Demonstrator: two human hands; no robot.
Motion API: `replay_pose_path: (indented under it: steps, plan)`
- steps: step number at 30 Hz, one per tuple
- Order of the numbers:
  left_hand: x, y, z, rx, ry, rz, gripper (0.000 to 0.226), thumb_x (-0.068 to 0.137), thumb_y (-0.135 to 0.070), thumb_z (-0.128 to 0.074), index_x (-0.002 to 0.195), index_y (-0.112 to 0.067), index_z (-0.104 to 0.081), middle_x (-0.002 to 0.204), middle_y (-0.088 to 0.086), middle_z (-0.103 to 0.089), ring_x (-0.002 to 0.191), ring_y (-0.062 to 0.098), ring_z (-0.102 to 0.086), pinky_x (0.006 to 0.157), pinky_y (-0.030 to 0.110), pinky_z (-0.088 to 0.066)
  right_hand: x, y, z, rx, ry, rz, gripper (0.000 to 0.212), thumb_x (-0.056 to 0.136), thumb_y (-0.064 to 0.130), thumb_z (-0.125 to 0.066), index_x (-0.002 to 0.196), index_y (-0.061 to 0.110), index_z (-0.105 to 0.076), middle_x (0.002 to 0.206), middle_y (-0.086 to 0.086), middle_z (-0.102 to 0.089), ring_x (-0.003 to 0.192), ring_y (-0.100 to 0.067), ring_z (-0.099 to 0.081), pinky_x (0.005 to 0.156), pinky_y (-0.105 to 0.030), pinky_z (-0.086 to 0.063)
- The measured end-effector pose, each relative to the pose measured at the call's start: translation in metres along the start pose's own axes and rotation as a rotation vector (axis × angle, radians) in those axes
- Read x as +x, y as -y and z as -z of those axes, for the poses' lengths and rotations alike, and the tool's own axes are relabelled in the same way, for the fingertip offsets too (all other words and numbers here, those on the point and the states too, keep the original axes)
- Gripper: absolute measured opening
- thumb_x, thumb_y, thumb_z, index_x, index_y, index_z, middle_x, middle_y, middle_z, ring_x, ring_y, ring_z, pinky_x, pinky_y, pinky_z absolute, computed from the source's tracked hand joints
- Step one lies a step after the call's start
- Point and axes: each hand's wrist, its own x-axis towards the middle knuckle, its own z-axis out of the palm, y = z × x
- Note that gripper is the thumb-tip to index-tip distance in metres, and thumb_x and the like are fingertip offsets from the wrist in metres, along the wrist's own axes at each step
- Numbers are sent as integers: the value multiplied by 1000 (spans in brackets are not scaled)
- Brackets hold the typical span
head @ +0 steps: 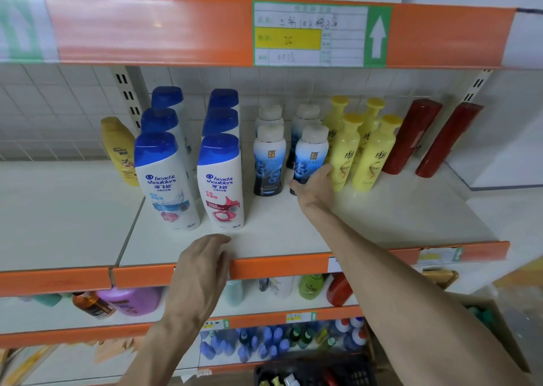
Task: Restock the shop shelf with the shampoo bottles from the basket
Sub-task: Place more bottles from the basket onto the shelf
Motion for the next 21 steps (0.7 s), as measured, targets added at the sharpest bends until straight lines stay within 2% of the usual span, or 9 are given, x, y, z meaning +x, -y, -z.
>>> replay_pose_path:
  steps: [3,6,9,13,16,18,21]
  plan:
    - [-4,-5,-4,80,63,-41,45,91,-30,-41,129,-12,-57,128,4,-61,118,24,-57,103,37,-45,-13,-7,10,-29,45,22,66,80,31,-80,119,3,-36,117,-15,-58,97,-37,-64,71,-43,-54]
    - [-8,-8,-6,200,120,-15,59,92,-43,-28,137,-12,-49,139,7,-54,130,25,-49,112,39,-36,-30,-17,27,-146,58,92,55,89,30,-71,120,0,-37,122,-18,-55,101,-40,-62,71,-38,-48]
    - [-9,-14,-6,277,146,2,69,91,-51,-22,144,-11,-40,146,9,-45,138,27,-40,115,43,-31,-42,-26,48,-254,86,136,51,92,27,-67,126,1,-38,128,-18,-53,111,-37,-58,75,-36,-43]
    - [-13,-32,0,332,197,31,83,86,-62,-4,152,-16,-24,157,4,-26,147,24,-20,119,43,-15,-55,-34,81,-369,137,232,48,95,31,-59,133,6,-42,134,-14,-52,124,-32,-48,97,-40,-41]
    - [-16,-47,2,335,208,45,93,85,-67,7,147,-13,-35,153,7,-36,143,29,-29,115,49,-23,-73,-47,103,-440,161,318,47,98,35,-53,137,12,-44,139,-8,-51,129,-27,-41,104,-37,-36]
    - [-19,-60,3,343,215,44,94,84,-69,7,147,-13,-35,154,7,-33,144,29,-27,116,49,-22,-89,-60,117,-478,167,373,47,99,36,-50,140,14,-43,141,-5,-49,133,-24,-38,106,-36,-34]
    - [-24,-87,5,321,279,65,71,94,-59,-14,151,-17,-20,160,5,-16,149,24,-10,120,45,-10,-111,-84,138,-521,164,450,46,99,37,-49,139,15,-45,142,-2,-50,134,-23,-39,108,-36,-33]
